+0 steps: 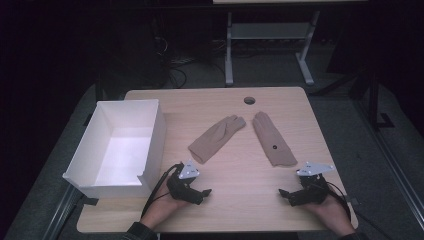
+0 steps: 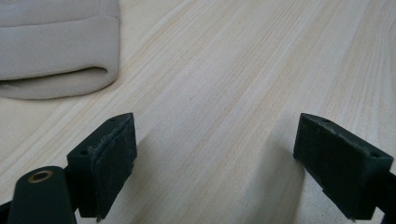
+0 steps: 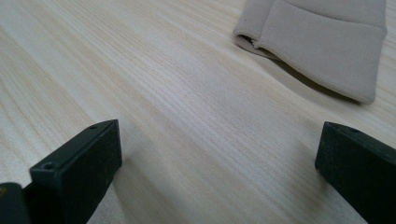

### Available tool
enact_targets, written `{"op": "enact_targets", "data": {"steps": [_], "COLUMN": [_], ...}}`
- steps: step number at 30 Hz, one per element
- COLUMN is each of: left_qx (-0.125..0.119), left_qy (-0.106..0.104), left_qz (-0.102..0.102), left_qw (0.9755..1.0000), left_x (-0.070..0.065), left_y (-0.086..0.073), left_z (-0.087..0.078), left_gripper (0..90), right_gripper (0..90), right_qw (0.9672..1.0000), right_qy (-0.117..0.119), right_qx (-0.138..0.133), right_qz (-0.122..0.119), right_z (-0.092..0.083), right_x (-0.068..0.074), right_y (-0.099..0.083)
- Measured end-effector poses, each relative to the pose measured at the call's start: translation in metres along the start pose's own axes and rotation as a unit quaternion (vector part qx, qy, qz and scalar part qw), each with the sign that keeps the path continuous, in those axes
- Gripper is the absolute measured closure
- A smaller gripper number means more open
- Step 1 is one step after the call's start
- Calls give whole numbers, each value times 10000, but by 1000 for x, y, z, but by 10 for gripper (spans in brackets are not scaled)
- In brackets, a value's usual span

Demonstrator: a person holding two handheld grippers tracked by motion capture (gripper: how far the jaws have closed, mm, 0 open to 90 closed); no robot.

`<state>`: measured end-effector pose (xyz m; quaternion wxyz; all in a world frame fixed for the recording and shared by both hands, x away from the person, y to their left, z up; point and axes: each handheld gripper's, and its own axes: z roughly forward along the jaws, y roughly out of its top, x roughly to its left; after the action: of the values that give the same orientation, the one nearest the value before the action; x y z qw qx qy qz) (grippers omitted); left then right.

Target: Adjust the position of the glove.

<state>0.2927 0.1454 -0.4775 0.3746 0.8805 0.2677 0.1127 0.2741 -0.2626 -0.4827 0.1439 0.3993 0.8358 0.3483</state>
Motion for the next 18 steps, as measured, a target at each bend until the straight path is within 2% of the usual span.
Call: {"op": "enact_targets", "data": {"steps": [10, 11, 13, 15, 18], "left_qx": [-35, -43, -30, -49, -25], "left_qy": [-4, -7, -5, -4, 9], "left_qz": [-43, -64, -40, -52, 5], "left_qw": [10000, 10000, 10000, 10000, 10000], "left_x": [0, -1, 0, 0, 0], "left_y": [0, 0, 0, 0, 1], "left_z": [1, 1, 1, 1, 1], "left_gripper": [128, 128, 128, 128, 128], "right_gripper": [4, 32, 147, 154, 203], "right_qw": [10000, 10000, 9999, 9999, 10000], "right_qy": [-13, -9, 88, 109, 75], "right_qx": [14, 58, 76, 81, -10], "right_qz": [-9, -3, -3, 87, 50], "right_z": [-1, -1, -5, -8, -10], "right_x": [1, 1, 0, -1, -1], "right_y": [0, 1, 3, 7, 12]}}
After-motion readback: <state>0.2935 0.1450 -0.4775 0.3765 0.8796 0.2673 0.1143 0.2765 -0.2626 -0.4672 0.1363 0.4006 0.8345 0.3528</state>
